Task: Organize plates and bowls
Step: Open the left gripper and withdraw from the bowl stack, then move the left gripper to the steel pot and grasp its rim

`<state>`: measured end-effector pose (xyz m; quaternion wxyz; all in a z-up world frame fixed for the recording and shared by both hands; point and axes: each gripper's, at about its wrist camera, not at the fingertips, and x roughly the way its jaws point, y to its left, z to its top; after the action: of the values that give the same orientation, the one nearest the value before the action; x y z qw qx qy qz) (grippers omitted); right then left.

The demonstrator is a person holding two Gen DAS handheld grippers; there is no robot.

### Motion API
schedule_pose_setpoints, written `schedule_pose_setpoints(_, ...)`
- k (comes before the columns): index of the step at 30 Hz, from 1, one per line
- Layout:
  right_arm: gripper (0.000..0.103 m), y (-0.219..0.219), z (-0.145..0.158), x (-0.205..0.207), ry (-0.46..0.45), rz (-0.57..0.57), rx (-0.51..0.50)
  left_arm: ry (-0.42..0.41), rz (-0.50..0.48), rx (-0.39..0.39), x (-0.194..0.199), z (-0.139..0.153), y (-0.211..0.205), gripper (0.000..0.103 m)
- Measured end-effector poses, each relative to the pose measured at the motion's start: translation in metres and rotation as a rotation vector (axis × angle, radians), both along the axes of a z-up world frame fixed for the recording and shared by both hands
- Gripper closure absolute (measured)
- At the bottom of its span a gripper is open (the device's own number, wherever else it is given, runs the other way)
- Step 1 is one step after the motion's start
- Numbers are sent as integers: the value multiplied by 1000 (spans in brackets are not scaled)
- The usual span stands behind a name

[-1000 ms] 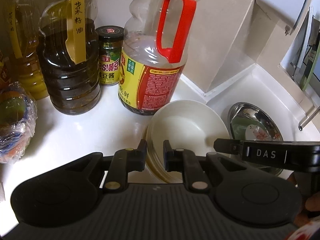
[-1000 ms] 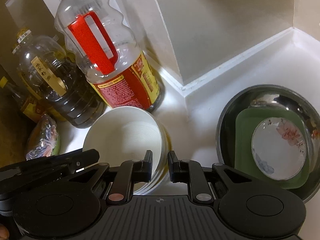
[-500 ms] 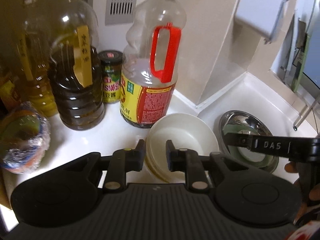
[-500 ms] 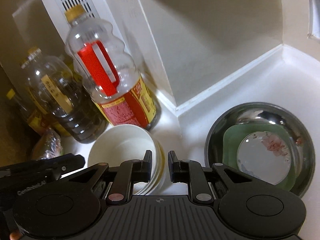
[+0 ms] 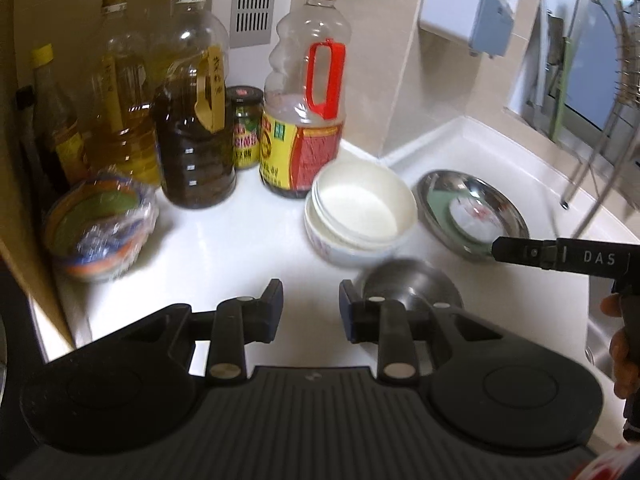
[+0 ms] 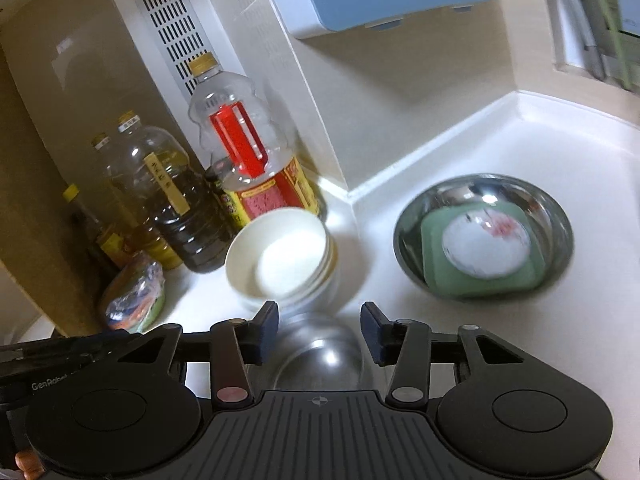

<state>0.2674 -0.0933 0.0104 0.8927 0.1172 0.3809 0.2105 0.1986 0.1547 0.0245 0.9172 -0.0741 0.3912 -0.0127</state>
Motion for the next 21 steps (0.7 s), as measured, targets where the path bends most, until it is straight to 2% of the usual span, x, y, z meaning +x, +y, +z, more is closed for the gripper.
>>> schedule_pose_setpoints(5,49,-1,-3,-45,11,-22,-8,22,-29,1,-34,-1,-3,76)
schedule_pose_setpoints(11,46,1,-10,-89,26,-32,-37,43,-57,10,-69,-6,-11,76)
schedule_pose_setpoints(21,44,-2,-19,-126,49,11,-94,70,-76,16,-101,-10,-39,76)
